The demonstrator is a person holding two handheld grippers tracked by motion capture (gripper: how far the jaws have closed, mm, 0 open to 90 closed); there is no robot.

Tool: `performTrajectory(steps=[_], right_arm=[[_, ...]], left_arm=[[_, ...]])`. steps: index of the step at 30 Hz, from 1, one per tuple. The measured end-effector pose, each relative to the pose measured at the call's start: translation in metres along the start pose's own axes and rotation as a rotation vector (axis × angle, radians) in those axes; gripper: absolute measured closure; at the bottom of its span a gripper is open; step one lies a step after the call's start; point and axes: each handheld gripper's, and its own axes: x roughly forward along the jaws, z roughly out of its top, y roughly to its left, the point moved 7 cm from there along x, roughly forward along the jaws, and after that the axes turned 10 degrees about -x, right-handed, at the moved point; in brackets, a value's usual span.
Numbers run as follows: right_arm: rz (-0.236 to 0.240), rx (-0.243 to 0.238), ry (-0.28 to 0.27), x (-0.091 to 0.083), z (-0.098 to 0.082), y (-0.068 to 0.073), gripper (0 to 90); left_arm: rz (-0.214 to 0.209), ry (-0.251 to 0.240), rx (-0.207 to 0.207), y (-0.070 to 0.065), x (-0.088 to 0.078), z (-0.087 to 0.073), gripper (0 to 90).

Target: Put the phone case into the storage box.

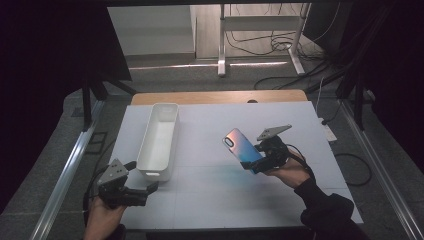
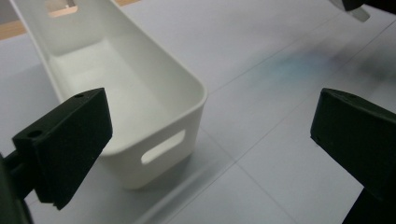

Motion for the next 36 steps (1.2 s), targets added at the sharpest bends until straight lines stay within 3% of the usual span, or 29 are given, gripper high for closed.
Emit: performTrajectory(steps=[8, 21, 27, 36], right_arm=[[0.013, 0.000, -0.020, -0.008, -0.003, 0.003, 16.9], [0.024, -0.010, -0.036, -0.017, -0.007, 0.009, 16.9], [0.032, -0.024, -0.042, -0.019, -0.008, 0.013, 16.9], [0.041, -0.022, -0.046, -0.021, -0.010, 0.017, 16.9]], left_arm=[[-0.067, 0.000, 0.018, -0.006, 0.012, 0.012, 0.0], [-0.121, 0.013, 0.076, -0.022, 0.031, 0.032, 0.0], [-0.121, 0.028, 0.094, -0.029, 0.041, 0.037, 0.0], [-0.179, 0.025, 0.103, -0.041, 0.057, 0.048, 0.0]])
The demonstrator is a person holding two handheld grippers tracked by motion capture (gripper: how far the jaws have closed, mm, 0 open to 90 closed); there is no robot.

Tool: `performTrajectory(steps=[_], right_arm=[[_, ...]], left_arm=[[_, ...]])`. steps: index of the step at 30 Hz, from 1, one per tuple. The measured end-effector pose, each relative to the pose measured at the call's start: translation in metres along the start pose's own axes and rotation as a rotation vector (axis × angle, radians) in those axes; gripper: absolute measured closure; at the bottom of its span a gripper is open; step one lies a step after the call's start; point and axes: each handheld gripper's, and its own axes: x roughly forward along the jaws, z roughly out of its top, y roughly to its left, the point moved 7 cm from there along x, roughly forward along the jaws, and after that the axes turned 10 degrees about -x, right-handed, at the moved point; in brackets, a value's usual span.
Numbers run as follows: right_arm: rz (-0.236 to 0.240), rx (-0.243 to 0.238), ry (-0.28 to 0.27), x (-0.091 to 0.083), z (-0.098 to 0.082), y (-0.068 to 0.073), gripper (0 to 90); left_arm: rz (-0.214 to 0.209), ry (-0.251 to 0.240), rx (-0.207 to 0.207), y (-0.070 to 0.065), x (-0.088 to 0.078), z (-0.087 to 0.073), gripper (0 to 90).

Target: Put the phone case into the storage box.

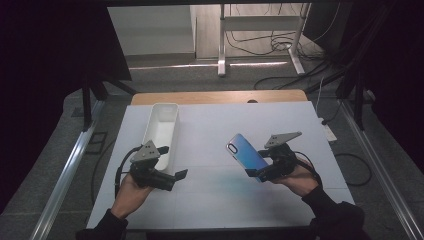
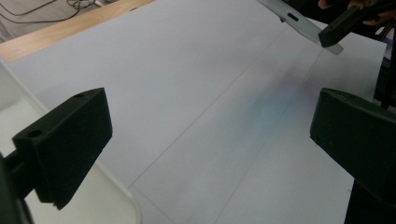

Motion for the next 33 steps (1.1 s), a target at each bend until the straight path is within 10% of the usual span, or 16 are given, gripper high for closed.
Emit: performTrajectory(steps=[33], right_arm=[[0.134, -0.062, -0.082, 0.006, 0.009, 0.030, 16.8]], left_arm=[[-0.194, -0.009, 0.064, -0.025, 0.033, 0.014, 0.0]])
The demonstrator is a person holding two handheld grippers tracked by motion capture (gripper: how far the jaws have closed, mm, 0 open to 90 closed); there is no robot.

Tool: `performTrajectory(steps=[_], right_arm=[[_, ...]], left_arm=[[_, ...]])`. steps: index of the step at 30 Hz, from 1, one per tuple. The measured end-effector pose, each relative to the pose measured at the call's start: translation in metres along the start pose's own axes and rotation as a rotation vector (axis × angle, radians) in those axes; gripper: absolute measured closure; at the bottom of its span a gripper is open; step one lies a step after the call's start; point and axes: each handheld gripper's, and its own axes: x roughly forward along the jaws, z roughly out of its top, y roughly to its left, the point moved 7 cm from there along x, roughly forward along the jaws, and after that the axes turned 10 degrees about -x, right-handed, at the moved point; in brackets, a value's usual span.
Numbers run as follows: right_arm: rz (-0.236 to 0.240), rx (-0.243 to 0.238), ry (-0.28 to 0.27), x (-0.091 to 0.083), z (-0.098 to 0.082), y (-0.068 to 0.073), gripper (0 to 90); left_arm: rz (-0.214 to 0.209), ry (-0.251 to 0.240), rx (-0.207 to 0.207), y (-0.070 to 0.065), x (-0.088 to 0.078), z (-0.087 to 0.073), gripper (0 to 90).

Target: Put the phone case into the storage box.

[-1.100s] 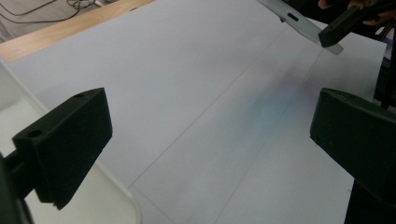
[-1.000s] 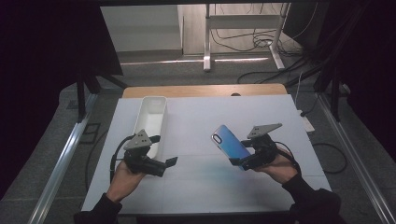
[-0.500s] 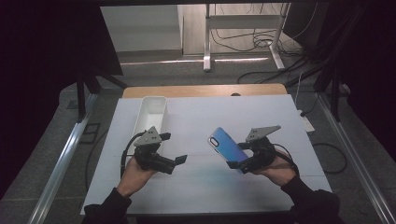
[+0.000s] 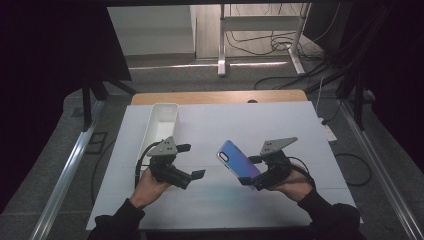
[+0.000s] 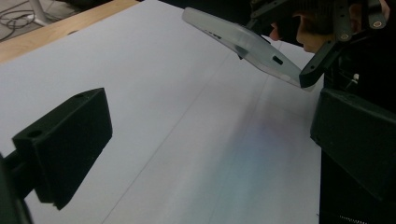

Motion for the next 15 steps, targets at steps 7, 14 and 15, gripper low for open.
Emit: performTrajectory(steps=[7, 14, 15], right_arm=[[0.053, -0.041, -0.027, 0.004, 0.004, 0.010, 16.8], [0.114, -0.072, -0.065, 0.004, 0.009, 0.018, 16.8], [0.121, -0.074, -0.066, 0.005, 0.009, 0.019, 16.8]], left_arm=[[-0.044, -0.006, 0.006, -0.006, 0.003, -0.001, 0.0], [-0.094, -0.022, 0.006, -0.009, 0.004, 0.001, 0.0], [-0.094, -0.022, 0.006, -0.009, 0.004, 0.001, 0.0]])
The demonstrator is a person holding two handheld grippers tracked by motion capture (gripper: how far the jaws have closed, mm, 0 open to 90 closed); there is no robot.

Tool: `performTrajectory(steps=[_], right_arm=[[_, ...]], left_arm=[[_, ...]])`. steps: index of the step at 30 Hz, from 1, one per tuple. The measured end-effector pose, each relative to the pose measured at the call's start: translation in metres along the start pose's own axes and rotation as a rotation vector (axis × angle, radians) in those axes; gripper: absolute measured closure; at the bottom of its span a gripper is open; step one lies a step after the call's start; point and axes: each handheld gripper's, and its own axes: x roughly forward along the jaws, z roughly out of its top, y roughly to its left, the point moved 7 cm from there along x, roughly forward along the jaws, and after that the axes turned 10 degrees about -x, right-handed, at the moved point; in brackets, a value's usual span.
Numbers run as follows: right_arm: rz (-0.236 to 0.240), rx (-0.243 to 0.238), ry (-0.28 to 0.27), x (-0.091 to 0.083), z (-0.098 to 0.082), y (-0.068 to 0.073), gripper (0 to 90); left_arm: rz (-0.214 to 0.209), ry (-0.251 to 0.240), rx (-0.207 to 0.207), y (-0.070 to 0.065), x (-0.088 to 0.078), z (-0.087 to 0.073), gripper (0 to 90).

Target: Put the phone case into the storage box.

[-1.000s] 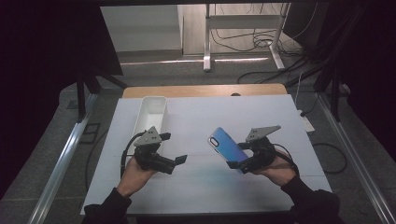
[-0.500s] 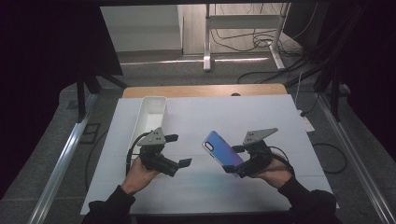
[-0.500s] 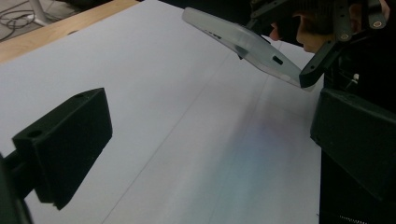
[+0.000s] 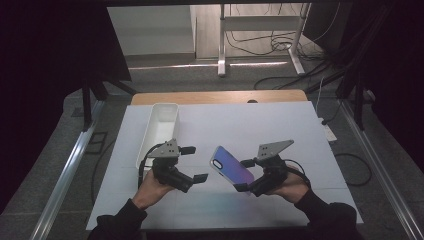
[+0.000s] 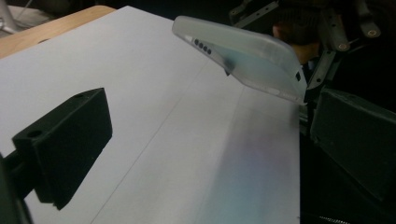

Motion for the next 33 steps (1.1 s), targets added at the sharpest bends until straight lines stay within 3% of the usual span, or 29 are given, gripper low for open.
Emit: performTrajectory(steps=[15, 33], right_arm=[[0.087, -0.027, -0.045, 0.005, 0.008, 0.007, 16.8], [0.147, -0.057, -0.077, 0.013, 0.016, 0.015, 16.8]], left_arm=[[-0.089, 0.017, 0.053, -0.008, 0.011, 0.003, 0.0], [-0.212, -0.028, 0.052, -0.021, 0.023, 0.010, 0.0]])
